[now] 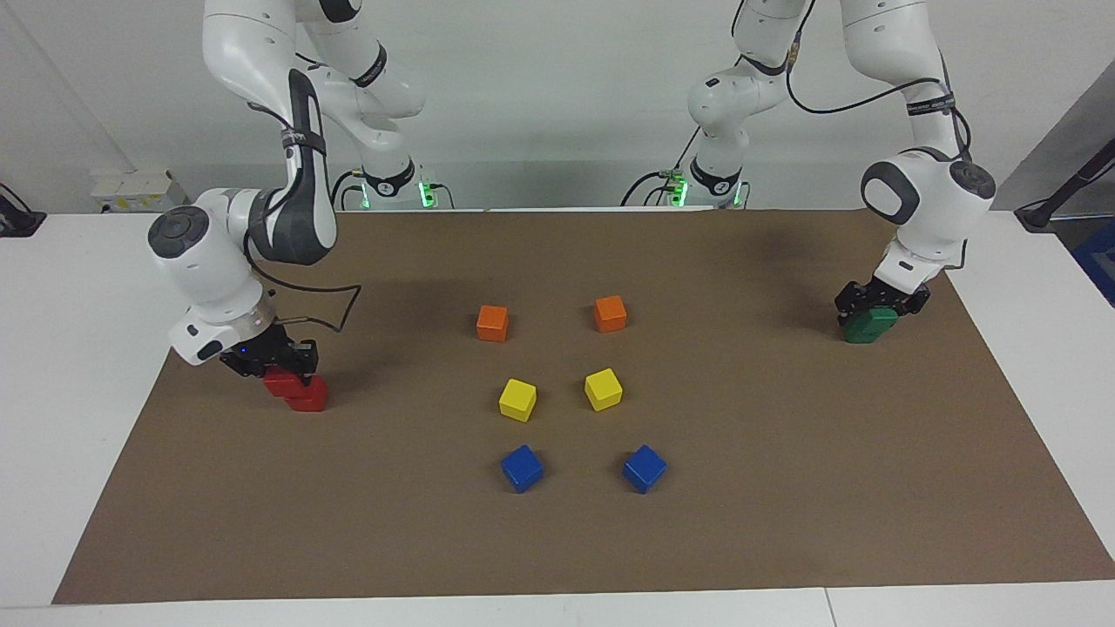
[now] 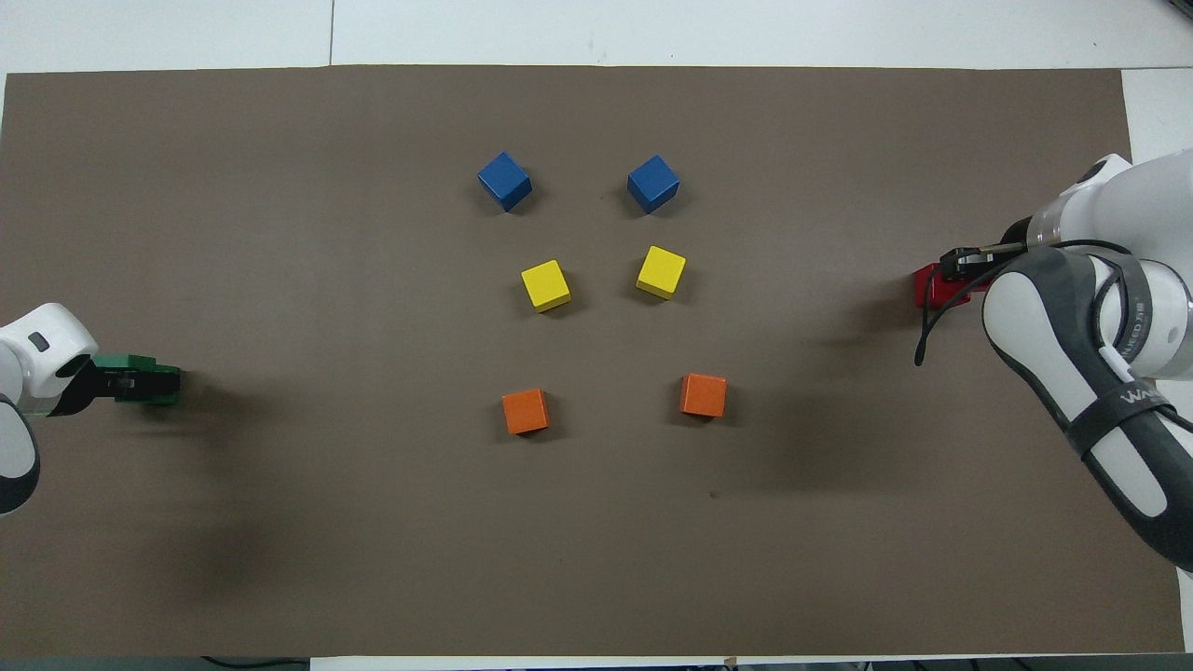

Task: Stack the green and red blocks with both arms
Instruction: 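Lower the green cube onto the green cube while the right stacks red, then open the left gripper off the green stack while the right releases red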

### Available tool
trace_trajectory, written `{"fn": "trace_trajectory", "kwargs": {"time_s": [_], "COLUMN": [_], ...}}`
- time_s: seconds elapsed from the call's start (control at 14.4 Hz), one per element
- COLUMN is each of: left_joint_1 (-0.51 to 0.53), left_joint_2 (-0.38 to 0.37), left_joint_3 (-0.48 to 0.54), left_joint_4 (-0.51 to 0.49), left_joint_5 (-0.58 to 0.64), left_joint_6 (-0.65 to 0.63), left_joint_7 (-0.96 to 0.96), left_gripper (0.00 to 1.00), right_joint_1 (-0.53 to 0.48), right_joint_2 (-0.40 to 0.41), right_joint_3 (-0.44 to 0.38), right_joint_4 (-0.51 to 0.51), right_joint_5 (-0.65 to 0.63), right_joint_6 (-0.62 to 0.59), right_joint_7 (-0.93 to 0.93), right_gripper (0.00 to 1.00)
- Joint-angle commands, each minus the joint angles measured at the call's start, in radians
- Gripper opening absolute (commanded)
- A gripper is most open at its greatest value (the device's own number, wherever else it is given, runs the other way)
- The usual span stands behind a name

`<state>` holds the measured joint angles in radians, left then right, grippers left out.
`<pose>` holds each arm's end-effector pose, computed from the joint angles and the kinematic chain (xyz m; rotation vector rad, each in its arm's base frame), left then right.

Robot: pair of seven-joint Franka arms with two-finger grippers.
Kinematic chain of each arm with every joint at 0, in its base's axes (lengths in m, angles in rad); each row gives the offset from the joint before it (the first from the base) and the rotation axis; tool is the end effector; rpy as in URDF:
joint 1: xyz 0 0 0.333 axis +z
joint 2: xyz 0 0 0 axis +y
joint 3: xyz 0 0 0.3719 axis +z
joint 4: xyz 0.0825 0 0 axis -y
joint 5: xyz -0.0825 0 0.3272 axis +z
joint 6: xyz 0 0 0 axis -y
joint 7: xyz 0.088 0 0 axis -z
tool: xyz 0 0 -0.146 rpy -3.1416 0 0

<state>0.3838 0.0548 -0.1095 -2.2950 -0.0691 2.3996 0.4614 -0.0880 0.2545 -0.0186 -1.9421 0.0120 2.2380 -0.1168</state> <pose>0.4710 0.1305 0.3874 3.1002 -0.2127 0.1026 0.5778 -0.0604 0.4052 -3.1407 -0.0058 -0.0656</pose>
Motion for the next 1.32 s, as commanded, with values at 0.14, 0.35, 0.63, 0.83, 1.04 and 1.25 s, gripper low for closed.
{"fn": "trace_trajectory", "kwargs": {"time_s": [0.14,0.35,0.63,0.83,1.04,1.25], "left_joint_1": [-0.005,-0.008,-0.009,-0.031,-0.049,-0.082], "left_joint_2": [0.007,-0.018,-0.038,-0.101,-0.128,-0.125], "left_joint_3": [0.007,0.005,-0.004,-0.006,-0.01,-0.01], "left_joint_4": [0.126,0.228,0.382,0.388,0.397,0.446], "left_joint_5": [-0.008,-0.006,-0.003,-0.001,-0.003,0.003], "left_joint_6": [-0.164,-0.275,-0.418,-0.433,-0.464,-0.519], "left_joint_7": [0.031,0.031,0.025,0.02,-0.03,-0.163], "left_gripper": [1.0,1.0,1.0,1.0,1.0,1.0], "right_joint_1": [-0.003,-0.003,-0.001,0.001,-0.001,-0.001], "right_joint_2": [-0.001,0.006,0.006,0.006,0.019,0.019], "right_joint_3": [0.009,0.009,0.009,0.009,0.009,0.009], "right_joint_4": [-0.017,-0.017,-0.02,-0.025,-0.026,-0.026], "right_joint_5": [-0.004,-0.003,-0.003,-0.003,-0.003,-0.003], "right_joint_6": [0.023,0.026,0.025,0.034,0.04,0.04], "right_joint_7": [0.046,0.046,0.062,0.066,0.066,0.066], "right_gripper": [0.0,0.0,0.0,0.0,0.0,0.0]}}
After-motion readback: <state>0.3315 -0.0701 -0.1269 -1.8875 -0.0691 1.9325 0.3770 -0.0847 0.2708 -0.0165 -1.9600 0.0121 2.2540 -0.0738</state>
